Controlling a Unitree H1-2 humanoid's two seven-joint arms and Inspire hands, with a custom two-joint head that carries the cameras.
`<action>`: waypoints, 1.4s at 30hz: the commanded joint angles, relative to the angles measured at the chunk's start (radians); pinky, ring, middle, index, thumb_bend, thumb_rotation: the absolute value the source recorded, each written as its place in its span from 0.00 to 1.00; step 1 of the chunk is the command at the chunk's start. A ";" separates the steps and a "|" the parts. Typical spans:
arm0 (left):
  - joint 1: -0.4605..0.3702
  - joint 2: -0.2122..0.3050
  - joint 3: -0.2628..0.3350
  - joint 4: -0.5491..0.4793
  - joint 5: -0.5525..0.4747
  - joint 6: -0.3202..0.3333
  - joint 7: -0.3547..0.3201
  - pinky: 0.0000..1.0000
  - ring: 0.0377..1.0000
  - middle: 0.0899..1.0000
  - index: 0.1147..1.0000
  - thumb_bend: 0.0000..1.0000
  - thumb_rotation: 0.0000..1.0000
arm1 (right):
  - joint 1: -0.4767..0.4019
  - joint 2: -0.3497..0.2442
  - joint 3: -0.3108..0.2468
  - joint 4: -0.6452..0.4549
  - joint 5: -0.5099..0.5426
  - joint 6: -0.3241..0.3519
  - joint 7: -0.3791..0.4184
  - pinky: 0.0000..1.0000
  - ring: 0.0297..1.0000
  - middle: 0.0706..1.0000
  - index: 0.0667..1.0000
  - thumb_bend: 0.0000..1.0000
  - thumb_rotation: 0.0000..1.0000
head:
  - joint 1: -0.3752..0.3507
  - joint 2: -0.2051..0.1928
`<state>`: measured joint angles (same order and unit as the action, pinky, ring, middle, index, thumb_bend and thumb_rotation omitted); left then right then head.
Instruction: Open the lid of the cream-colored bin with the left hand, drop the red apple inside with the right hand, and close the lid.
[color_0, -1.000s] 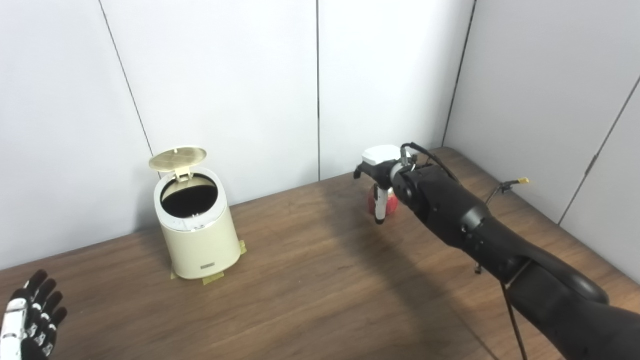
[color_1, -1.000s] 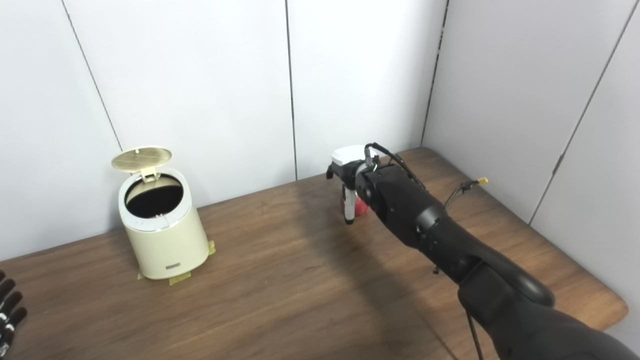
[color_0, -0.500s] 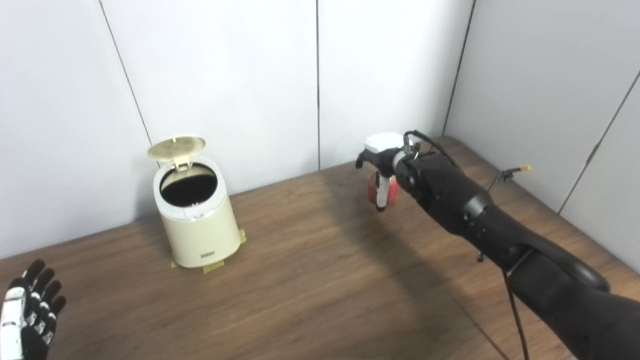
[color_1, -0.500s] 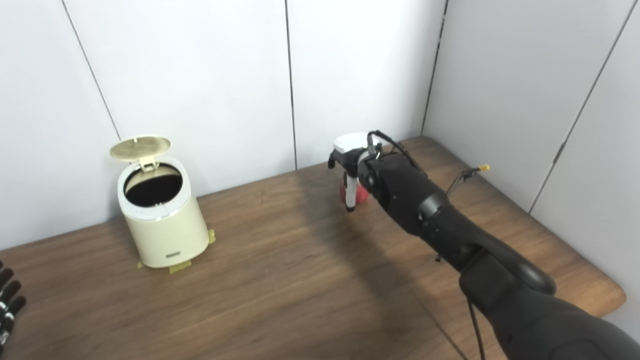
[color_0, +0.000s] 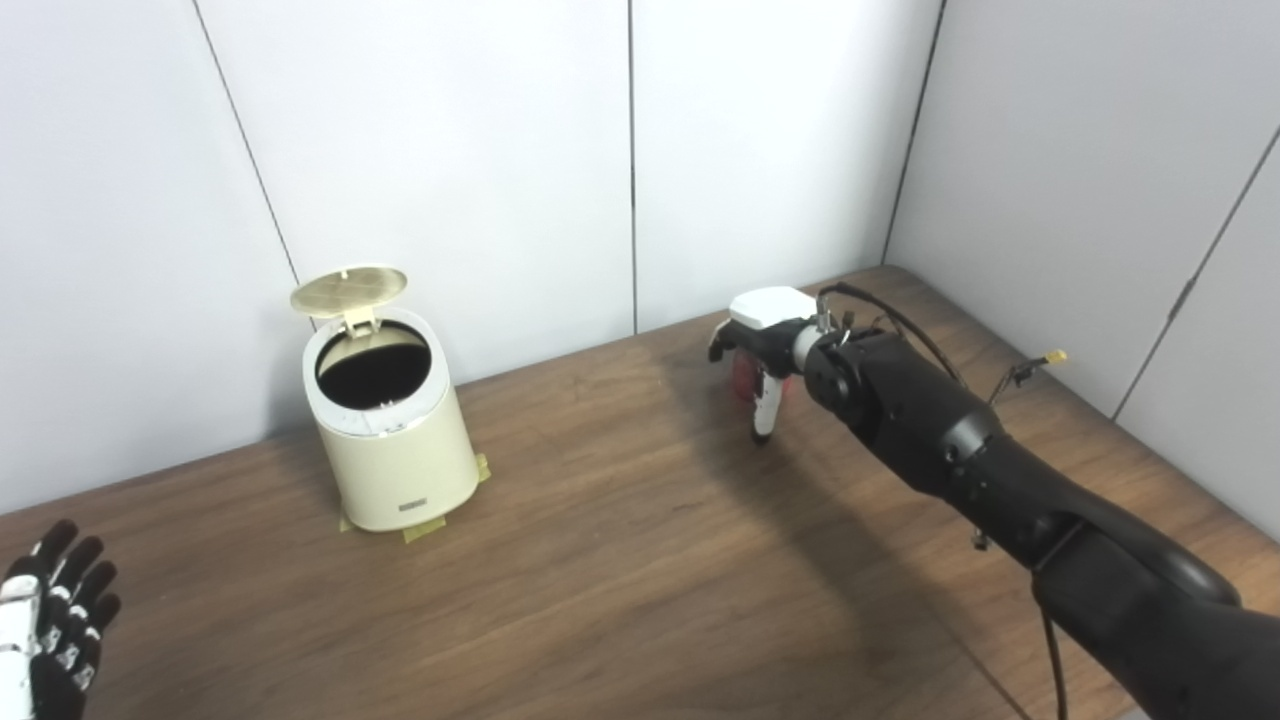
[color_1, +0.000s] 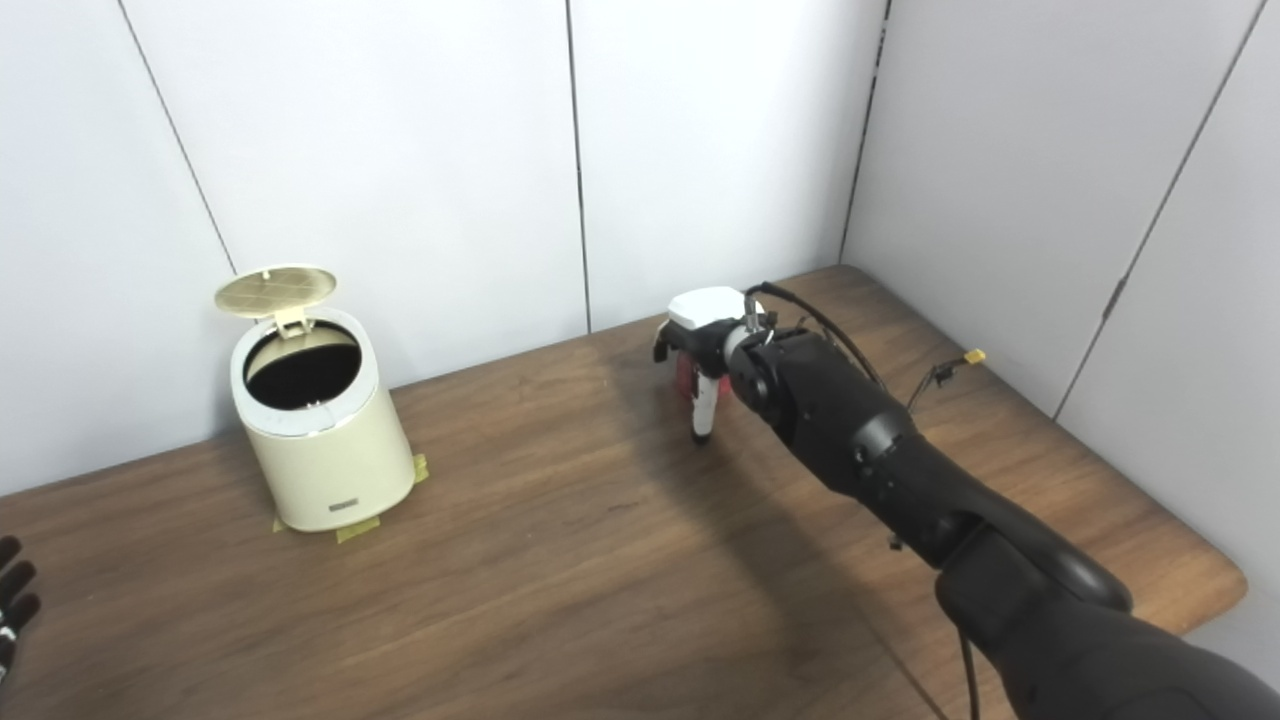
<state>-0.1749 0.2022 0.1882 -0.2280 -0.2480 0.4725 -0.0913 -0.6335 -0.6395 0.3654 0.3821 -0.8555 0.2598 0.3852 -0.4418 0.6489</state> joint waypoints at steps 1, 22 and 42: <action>-0.022 0.014 0.005 -0.044 -0.012 -0.005 0.008 1.00 0.98 0.97 1.00 0.29 0.97 | -0.026 -0.015 -0.018 -0.022 0.002 -0.008 -0.034 0.74 0.83 0.80 0.74 0.88 0.06 | 0.000 0.002; -0.020 0.017 0.003 -0.041 -0.020 -0.011 0.009 1.00 1.00 0.98 1.00 0.28 0.94 | 0.016 0.001 -0.069 -0.026 0.045 -0.097 -0.209 0.52 0.43 0.48 0.42 0.52 0.00 | 0.003 0.009; -0.005 0.001 0.007 -0.044 -0.020 -0.018 0.030 0.99 0.96 0.95 0.97 0.29 0.90 | 0.033 0.033 -0.130 -0.197 0.091 -0.143 -0.270 0.43 0.38 0.46 0.48 0.52 0.00 | 0.030 0.007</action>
<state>-0.1560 0.1969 0.1923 -0.2402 -0.2659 0.4728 -0.0591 -0.5430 -0.5973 0.2574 0.2298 -0.7662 0.1310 0.1463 -0.4126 0.6565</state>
